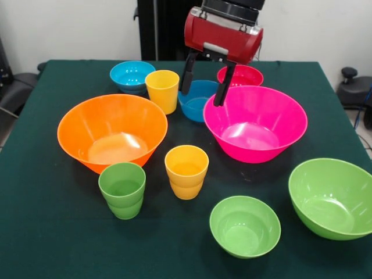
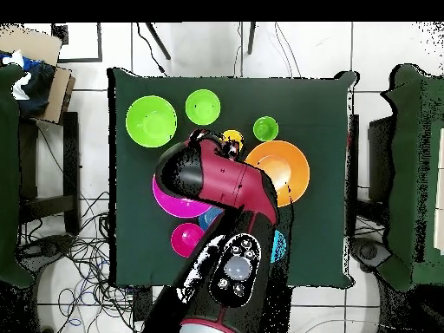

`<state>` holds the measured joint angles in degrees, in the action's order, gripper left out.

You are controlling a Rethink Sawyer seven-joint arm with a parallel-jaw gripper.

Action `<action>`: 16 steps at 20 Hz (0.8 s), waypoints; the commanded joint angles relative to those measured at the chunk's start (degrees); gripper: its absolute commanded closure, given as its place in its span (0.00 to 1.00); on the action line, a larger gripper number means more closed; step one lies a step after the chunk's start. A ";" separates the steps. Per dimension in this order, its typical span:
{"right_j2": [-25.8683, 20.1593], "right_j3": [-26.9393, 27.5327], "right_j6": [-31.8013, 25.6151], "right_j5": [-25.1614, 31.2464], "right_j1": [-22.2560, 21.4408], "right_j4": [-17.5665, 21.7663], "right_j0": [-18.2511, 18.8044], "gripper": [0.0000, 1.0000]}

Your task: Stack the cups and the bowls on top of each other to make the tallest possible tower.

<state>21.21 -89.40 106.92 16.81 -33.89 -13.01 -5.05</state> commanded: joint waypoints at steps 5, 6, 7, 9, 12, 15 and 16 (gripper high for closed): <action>-12.37 -7.13 1.43 1.22 -3.72 3.21 4.59 0.00; -12.94 -8.33 0.84 1.54 -4.96 3.56 4.88 0.00; -12.85 -9.12 0.57 2.28 -5.86 3.82 4.87 0.00; -12.17 -10.23 0.86 5.00 -7.13 3.72 4.29 0.00; -10.62 -9.91 1.02 7.73 -7.57 4.31 3.20 0.00; -9.70 -10.54 1.15 7.18 -7.99 5.00 2.55 0.00; -9.07 -10.55 1.30 6.25 -7.98 5.53 1.91 0.00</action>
<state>17.16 -94.99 106.92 17.28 -40.76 -12.99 -1.76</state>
